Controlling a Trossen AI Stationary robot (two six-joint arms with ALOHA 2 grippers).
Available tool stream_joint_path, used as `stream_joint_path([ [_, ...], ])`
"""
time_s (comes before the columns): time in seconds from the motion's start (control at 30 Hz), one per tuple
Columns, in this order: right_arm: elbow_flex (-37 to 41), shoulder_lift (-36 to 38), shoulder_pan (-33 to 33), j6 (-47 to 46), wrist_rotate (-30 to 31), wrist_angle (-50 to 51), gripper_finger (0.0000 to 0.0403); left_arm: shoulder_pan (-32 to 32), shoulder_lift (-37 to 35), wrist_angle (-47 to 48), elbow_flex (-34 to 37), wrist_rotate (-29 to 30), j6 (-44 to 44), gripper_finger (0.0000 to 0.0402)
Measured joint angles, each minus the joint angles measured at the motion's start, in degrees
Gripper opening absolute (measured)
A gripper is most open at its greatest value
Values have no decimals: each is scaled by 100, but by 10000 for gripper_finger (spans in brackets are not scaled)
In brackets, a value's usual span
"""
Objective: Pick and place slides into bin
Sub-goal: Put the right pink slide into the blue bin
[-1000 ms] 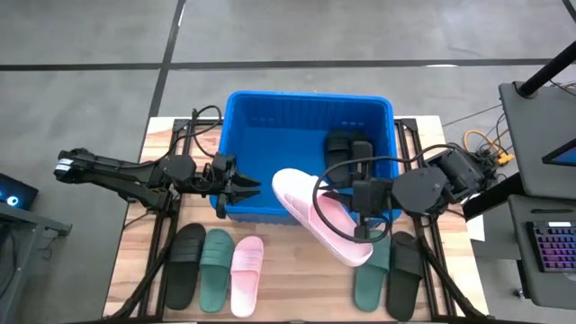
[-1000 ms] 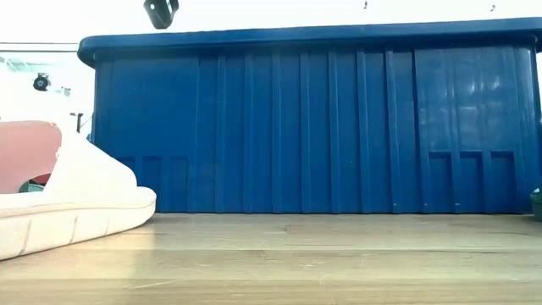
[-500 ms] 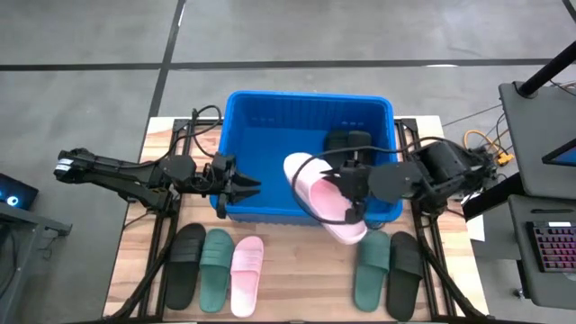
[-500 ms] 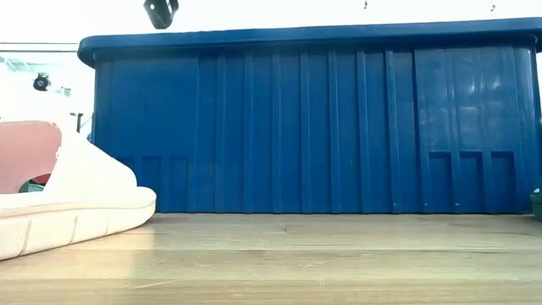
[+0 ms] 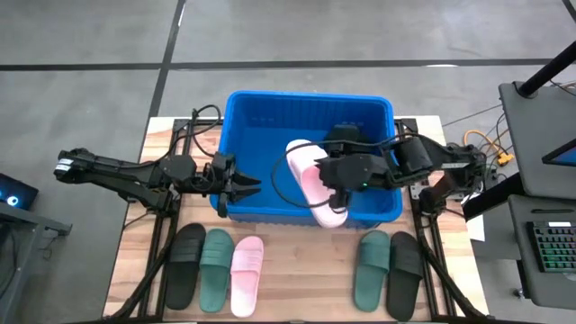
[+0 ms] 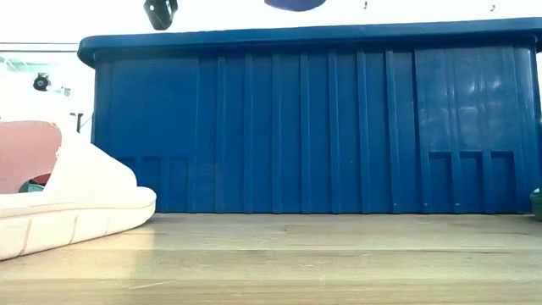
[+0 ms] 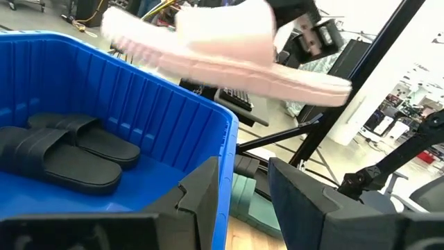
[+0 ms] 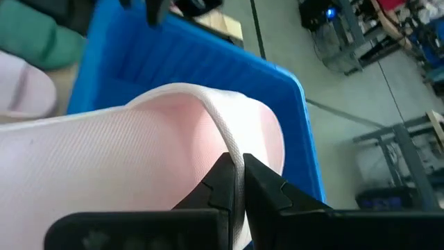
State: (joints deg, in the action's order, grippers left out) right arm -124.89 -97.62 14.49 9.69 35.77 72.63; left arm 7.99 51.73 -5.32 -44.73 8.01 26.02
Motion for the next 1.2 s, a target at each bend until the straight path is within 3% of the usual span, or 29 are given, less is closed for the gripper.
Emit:
stream_joint_path([
  [0.9,1136,4,-969,477,22,-613,13,1,-228,193,0,-2,-249,111],
  [1.2,1713,9,-1212,867,-5,-1370,13,0,-228,197,0,-3,-247,111],
])
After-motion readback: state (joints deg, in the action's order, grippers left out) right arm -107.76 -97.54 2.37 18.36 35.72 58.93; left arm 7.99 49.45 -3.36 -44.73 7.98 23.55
